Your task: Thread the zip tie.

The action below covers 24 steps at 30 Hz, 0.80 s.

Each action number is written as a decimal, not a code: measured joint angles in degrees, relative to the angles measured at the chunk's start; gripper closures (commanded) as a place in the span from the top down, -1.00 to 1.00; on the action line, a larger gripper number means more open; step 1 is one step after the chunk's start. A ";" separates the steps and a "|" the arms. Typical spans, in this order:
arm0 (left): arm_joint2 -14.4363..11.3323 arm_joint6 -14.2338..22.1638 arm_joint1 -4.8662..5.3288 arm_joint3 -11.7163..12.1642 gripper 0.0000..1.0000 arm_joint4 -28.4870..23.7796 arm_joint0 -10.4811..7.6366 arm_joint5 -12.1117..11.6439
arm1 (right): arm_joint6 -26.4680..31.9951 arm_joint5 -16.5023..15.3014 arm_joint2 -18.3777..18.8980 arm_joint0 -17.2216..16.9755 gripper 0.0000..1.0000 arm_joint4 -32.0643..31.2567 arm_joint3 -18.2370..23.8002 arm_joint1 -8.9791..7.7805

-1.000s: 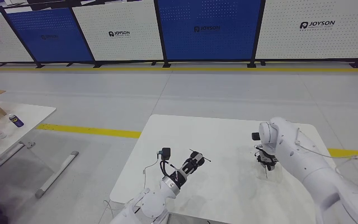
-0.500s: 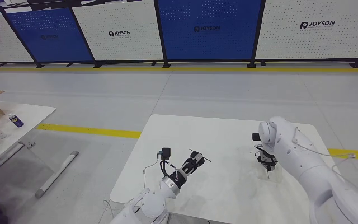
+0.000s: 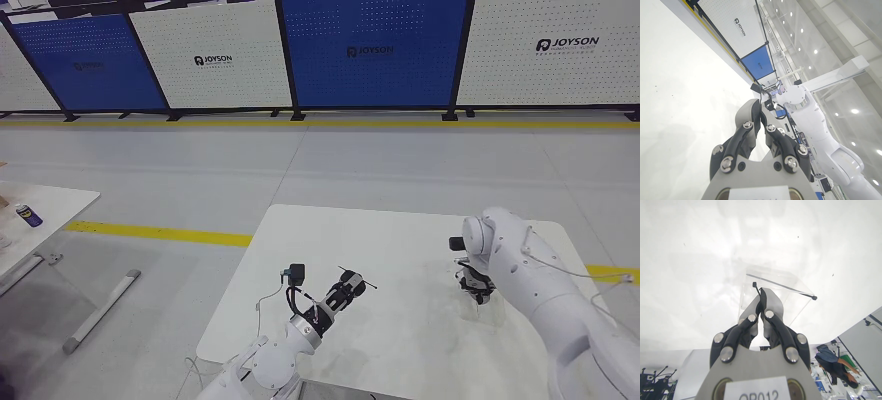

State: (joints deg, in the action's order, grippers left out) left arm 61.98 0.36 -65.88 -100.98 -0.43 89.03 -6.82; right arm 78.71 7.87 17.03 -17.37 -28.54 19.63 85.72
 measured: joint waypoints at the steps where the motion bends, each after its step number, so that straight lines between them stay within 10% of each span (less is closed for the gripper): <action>1: 0.00 0.00 0.00 0.00 -1.00 0.00 0.00 0.00 | -0.21 -0.18 0.14 -0.09 -1.00 -0.07 0.10 -0.07; 24: 0.00 0.00 0.00 0.00 -1.00 0.00 0.00 0.00 | -0.94 2.39 5.89 -3.98 -1.00 -3.91 13.75 -7.12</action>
State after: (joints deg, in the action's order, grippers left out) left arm 61.98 0.36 -65.88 -100.98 -0.43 89.03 -6.82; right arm 77.77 10.26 22.92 -21.36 -32.45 33.38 78.59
